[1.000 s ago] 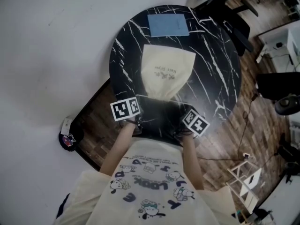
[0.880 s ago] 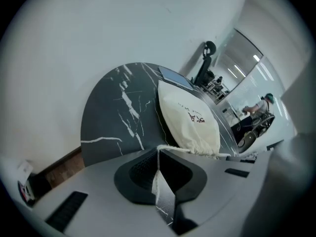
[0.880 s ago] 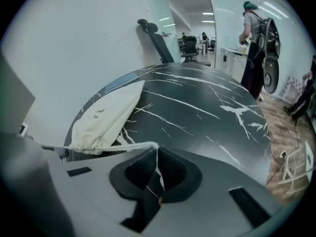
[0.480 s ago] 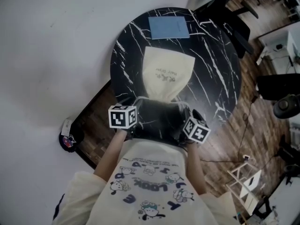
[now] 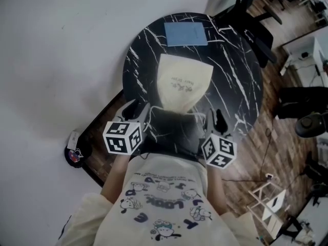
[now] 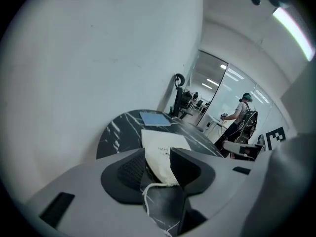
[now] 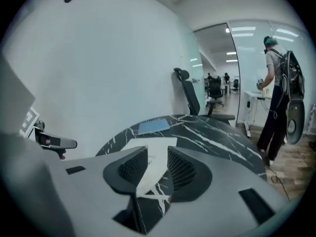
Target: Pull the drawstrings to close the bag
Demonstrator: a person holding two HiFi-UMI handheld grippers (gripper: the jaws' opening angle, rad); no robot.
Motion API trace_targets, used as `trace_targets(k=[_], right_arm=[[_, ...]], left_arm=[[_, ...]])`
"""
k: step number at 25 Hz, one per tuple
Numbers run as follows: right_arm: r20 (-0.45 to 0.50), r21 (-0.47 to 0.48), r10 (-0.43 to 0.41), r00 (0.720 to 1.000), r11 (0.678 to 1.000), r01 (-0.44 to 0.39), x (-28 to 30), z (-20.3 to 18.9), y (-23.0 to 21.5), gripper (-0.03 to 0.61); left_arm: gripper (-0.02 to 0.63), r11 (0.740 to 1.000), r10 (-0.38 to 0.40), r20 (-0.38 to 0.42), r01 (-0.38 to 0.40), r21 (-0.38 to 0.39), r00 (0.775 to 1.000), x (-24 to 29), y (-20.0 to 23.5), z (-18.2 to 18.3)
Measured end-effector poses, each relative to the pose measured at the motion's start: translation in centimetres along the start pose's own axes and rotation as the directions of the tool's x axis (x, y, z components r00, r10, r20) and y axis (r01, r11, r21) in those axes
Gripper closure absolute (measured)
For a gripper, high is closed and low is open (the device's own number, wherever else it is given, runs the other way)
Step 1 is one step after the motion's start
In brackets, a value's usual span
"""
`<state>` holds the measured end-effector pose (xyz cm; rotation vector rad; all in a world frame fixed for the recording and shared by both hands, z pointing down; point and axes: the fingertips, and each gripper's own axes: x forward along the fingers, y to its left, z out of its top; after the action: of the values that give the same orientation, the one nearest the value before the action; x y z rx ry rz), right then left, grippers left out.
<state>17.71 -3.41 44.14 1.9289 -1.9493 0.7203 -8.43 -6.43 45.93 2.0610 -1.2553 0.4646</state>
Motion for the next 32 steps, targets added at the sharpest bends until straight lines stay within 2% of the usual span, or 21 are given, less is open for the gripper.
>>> trace_targets(k=[3,5,9,12,16,20,25,28,32], right_arm=[[0.124,-0.069,0.036,0.992,0.997,-0.028,-1.2,4.3,2.3,0.454],[0.197,-0.093,0.059,0.979,0.995,-0.041,-2.0,6.7,3.5,0.469],[0.305,-0.096,0.099,0.947,0.993,-0.073,-3.4,10.3,5.4,0.474],[0.366,-0.115,0.095,0.926,0.992,-0.057,-4.4,12.1,6.2,0.484],[0.449,-0.154,0.074,0.891,0.988,-0.005,-5.9,13.7,7.1,0.500],[0.497,-0.217,0.083,0.864,0.976,0.031,-7.1,14.6,8.1,0.503],[0.492,-0.208,0.088,0.866,0.978,0.019,-7.3,14.4,8.4,0.509],[0.488,-0.202,0.084,0.869,0.979,0.019,-7.4,14.3,8.4,0.532],[0.483,-0.206,0.085,0.872,0.978,0.019,-7.4,14.0,8.5,0.532]], left_arm=[[0.426,0.997,-0.043,0.115,0.036,0.068,0.992,-1.5,-2.4,4.1],[0.456,0.990,-0.069,0.188,0.045,0.131,0.980,-2.3,-4.1,6.3],[0.532,0.969,-0.075,0.309,-0.003,0.246,0.948,-3.7,-7.0,9.6],[0.551,0.959,-0.070,0.375,-0.041,0.281,0.925,-4.6,-8.7,11.2],[0.557,0.958,-0.071,0.418,-0.055,0.281,0.906,-5.3,-10.3,12.0],[0.557,0.945,-0.048,0.451,-0.106,0.310,0.891,-5.8,-10.9,12.5],[0.557,0.945,-0.071,0.453,-0.085,0.315,0.889,-5.6,-11.7,12.6],[0.557,0.940,-0.062,0.474,-0.108,0.323,0.878,-5.6,-12.0,13.1],[0.557,0.942,-0.055,0.473,-0.112,0.316,0.879,-5.5,-12.5,13.0]])
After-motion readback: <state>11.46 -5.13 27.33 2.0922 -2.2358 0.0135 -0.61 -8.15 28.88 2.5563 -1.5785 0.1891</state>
